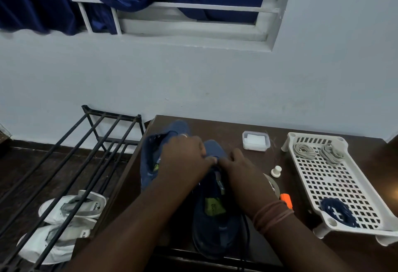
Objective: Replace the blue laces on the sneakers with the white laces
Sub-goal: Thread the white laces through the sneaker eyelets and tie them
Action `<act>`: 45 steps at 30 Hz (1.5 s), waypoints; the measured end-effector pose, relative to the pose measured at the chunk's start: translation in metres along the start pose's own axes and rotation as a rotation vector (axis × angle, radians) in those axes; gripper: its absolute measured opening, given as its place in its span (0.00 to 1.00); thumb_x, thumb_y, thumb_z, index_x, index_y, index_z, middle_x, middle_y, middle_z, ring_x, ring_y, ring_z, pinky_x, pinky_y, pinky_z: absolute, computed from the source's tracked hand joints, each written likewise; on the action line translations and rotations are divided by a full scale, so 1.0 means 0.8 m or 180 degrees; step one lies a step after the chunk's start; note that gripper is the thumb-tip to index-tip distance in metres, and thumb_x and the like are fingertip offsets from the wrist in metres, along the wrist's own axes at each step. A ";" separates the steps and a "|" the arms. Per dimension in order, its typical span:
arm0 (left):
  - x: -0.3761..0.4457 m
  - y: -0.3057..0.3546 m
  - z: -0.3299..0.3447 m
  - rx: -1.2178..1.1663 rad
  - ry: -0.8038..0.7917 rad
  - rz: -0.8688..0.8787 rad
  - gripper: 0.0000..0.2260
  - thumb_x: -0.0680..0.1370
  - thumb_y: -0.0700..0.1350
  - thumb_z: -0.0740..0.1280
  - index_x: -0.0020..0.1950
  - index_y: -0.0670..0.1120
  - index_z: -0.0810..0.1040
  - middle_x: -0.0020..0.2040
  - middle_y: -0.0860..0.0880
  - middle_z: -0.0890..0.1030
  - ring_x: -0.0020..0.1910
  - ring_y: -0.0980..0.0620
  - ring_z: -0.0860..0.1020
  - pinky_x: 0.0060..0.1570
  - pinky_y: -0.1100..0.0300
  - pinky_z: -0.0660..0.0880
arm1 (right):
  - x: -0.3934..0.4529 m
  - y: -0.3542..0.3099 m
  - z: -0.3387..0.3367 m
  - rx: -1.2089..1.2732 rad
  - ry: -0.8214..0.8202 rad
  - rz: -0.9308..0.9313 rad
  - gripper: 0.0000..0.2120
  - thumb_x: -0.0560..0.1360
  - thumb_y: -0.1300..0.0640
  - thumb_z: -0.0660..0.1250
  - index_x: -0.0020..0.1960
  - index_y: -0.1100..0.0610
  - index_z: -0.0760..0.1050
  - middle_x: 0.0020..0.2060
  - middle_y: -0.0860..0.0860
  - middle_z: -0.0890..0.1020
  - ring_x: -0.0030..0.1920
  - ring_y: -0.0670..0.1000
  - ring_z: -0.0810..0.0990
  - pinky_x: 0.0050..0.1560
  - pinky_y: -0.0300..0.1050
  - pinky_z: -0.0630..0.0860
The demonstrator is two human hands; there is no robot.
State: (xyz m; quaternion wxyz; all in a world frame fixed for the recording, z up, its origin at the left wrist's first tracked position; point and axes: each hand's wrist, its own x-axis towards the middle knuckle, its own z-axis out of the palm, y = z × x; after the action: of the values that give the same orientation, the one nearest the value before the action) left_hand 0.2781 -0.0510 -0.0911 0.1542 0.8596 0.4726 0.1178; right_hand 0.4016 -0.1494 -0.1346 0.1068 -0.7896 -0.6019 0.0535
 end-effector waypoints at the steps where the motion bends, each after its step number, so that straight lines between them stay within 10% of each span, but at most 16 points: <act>1: -0.002 0.000 0.008 -0.0187 -0.0177 0.0040 0.13 0.72 0.56 0.71 0.44 0.47 0.80 0.43 0.48 0.81 0.46 0.48 0.80 0.49 0.51 0.78 | 0.002 0.001 0.003 0.0020 0.0037 0.0032 0.14 0.76 0.56 0.64 0.60 0.48 0.70 0.54 0.52 0.67 0.47 0.56 0.77 0.44 0.47 0.74; 10: 0.007 -0.023 0.031 -0.0147 -0.0458 -0.0161 0.09 0.78 0.47 0.67 0.50 0.42 0.80 0.44 0.46 0.81 0.58 0.46 0.78 0.49 0.57 0.72 | 0.014 0.027 0.005 0.2028 0.1074 0.1887 0.06 0.70 0.57 0.63 0.37 0.59 0.72 0.33 0.53 0.79 0.38 0.57 0.79 0.40 0.49 0.75; 15: 0.012 -0.025 0.038 -0.0095 -0.0495 -0.0280 0.10 0.74 0.50 0.69 0.48 0.45 0.79 0.43 0.47 0.82 0.49 0.46 0.80 0.52 0.54 0.78 | 0.008 0.028 -0.002 0.1096 0.0385 0.0653 0.19 0.72 0.66 0.63 0.58 0.49 0.78 0.55 0.52 0.73 0.52 0.53 0.76 0.54 0.46 0.76; 19: 0.013 -0.022 0.038 -0.0090 -0.0444 -0.0199 0.08 0.76 0.48 0.67 0.50 0.44 0.80 0.46 0.47 0.83 0.52 0.47 0.79 0.58 0.55 0.74 | 0.002 0.013 -0.018 -0.0006 0.0302 -0.0419 0.18 0.73 0.49 0.55 0.57 0.44 0.78 0.61 0.49 0.71 0.57 0.53 0.71 0.54 0.51 0.74; 28: 0.013 -0.022 0.042 -0.0074 -0.0421 -0.0199 0.08 0.74 0.48 0.67 0.48 0.45 0.80 0.44 0.47 0.83 0.47 0.47 0.80 0.61 0.54 0.72 | -0.008 -0.011 -0.006 -0.1019 -0.0003 0.0059 0.13 0.78 0.47 0.59 0.61 0.47 0.73 0.66 0.51 0.67 0.63 0.56 0.67 0.58 0.53 0.67; 35: 0.016 -0.027 0.040 -0.0048 -0.0429 -0.0254 0.09 0.73 0.48 0.67 0.50 0.47 0.79 0.45 0.47 0.82 0.52 0.49 0.78 0.47 0.55 0.76 | 0.005 0.011 -0.063 0.2700 0.0920 0.1276 0.12 0.73 0.52 0.58 0.42 0.58 0.77 0.44 0.55 0.81 0.47 0.55 0.80 0.49 0.52 0.73; 39: 0.017 -0.024 0.043 -0.0027 -0.0456 -0.0250 0.08 0.73 0.49 0.66 0.49 0.47 0.79 0.45 0.47 0.82 0.51 0.46 0.79 0.59 0.52 0.72 | 0.003 0.028 -0.072 0.4901 0.1378 0.1766 0.22 0.78 0.44 0.64 0.29 0.52 0.65 0.23 0.50 0.69 0.24 0.49 0.68 0.35 0.45 0.65; 45: 0.018 -0.025 0.045 0.0032 -0.0494 -0.0260 0.08 0.74 0.50 0.68 0.48 0.47 0.79 0.44 0.47 0.82 0.51 0.46 0.79 0.61 0.52 0.71 | -0.003 0.028 -0.061 0.1994 0.0724 0.0764 0.26 0.73 0.35 0.67 0.31 0.55 0.68 0.25 0.47 0.72 0.27 0.48 0.71 0.33 0.44 0.70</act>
State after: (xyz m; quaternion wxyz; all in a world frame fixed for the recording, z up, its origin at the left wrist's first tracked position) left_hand 0.2831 -0.0342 -0.1311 0.1907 0.8469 0.4946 0.0420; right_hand 0.4328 -0.1624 -0.0926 0.4032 -0.7845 -0.4433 0.1594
